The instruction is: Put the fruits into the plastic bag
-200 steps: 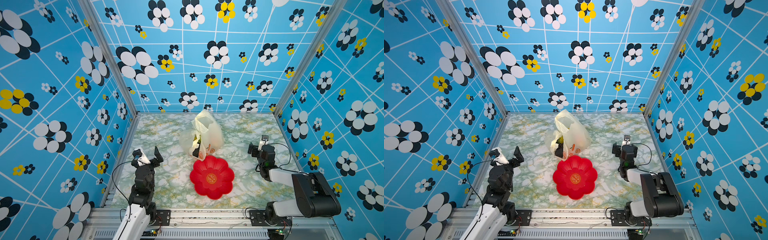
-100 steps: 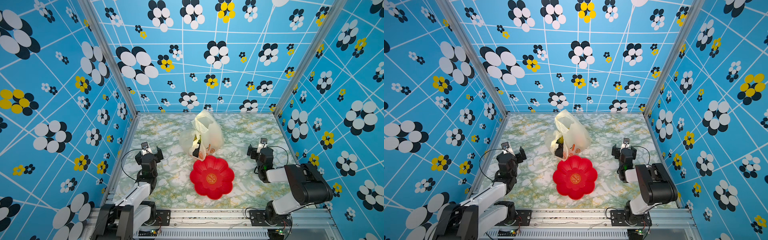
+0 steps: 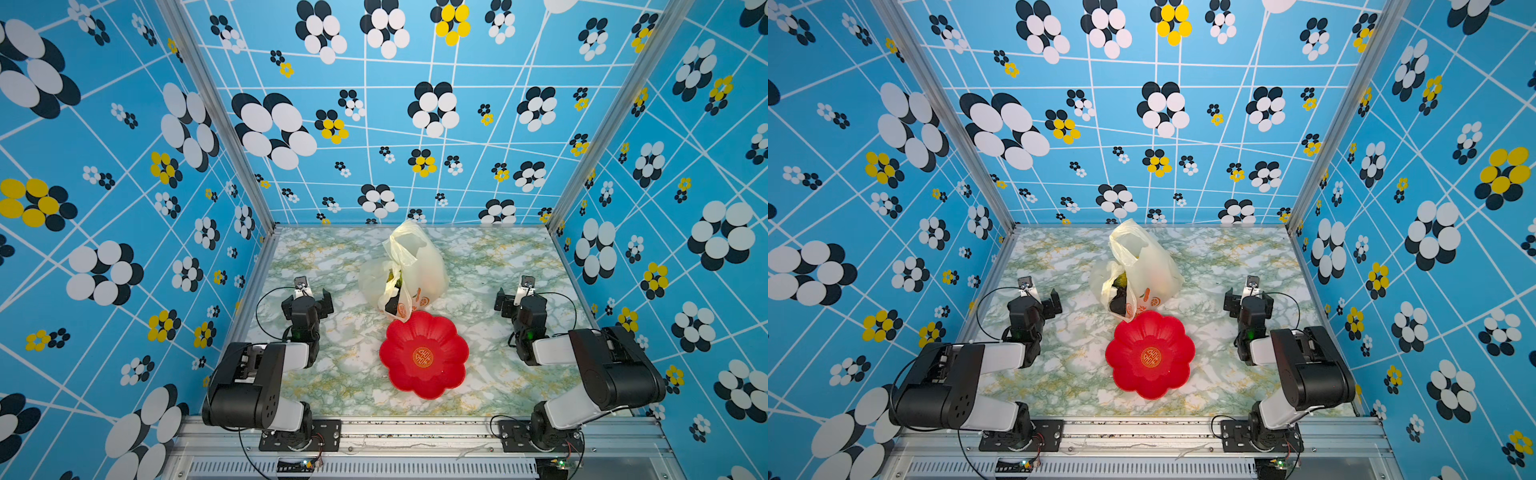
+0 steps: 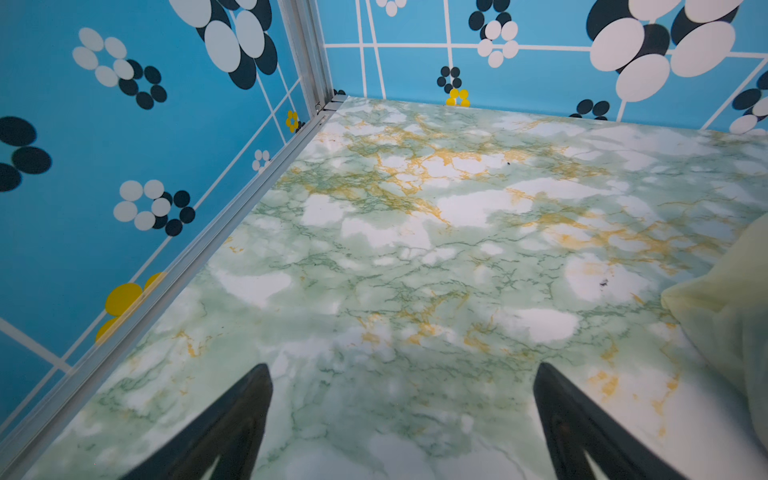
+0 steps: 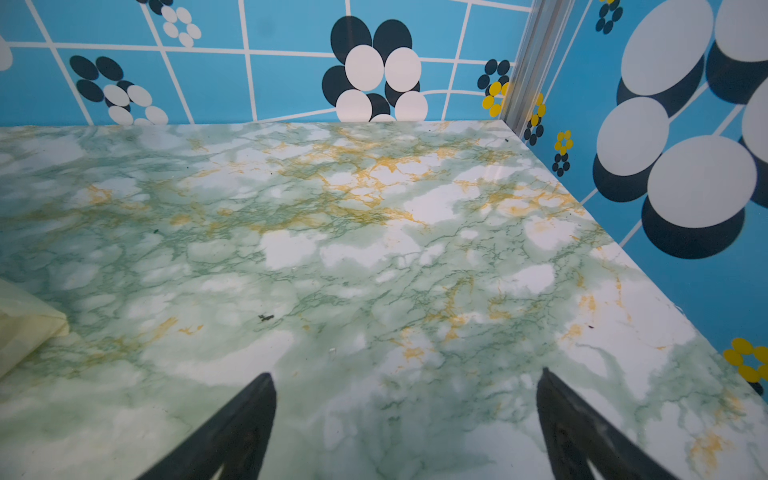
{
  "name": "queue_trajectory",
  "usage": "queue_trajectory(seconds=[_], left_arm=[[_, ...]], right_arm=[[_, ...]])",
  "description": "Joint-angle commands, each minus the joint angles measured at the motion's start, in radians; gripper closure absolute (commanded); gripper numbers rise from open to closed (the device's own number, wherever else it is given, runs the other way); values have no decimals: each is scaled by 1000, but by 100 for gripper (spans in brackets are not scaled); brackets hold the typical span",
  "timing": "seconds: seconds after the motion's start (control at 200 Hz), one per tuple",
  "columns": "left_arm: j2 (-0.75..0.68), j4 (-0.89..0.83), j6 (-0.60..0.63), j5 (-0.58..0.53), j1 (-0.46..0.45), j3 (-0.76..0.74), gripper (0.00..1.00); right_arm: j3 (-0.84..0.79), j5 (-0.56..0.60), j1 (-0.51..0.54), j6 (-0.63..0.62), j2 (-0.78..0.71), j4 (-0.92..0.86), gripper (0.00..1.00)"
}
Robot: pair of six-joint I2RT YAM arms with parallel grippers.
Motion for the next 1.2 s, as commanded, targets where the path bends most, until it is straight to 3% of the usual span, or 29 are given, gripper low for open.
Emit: queue_trajectory(seconds=[0.0, 0.15, 0.265, 0.415, 0.58, 1.195], left_arm=[[9, 51, 20, 38, 10, 12, 1], [23, 94, 34, 77, 10, -6, 1], [120, 334, 49, 57, 5, -74, 1], [98, 261, 46, 65, 3, -54, 1], [88, 51, 45, 83, 4, 48, 1], [91, 67, 48, 88, 4, 43, 1]], right_arm=[[17, 13, -3, -10, 0, 17, 1], [17, 13, -5, -9, 0, 18, 1], [17, 13, -4, -9, 0, 18, 1], [19, 13, -5, -10, 0, 18, 1], [20, 13, -4, -9, 0, 18, 1], [17, 14, -4, -9, 0, 20, 1]])
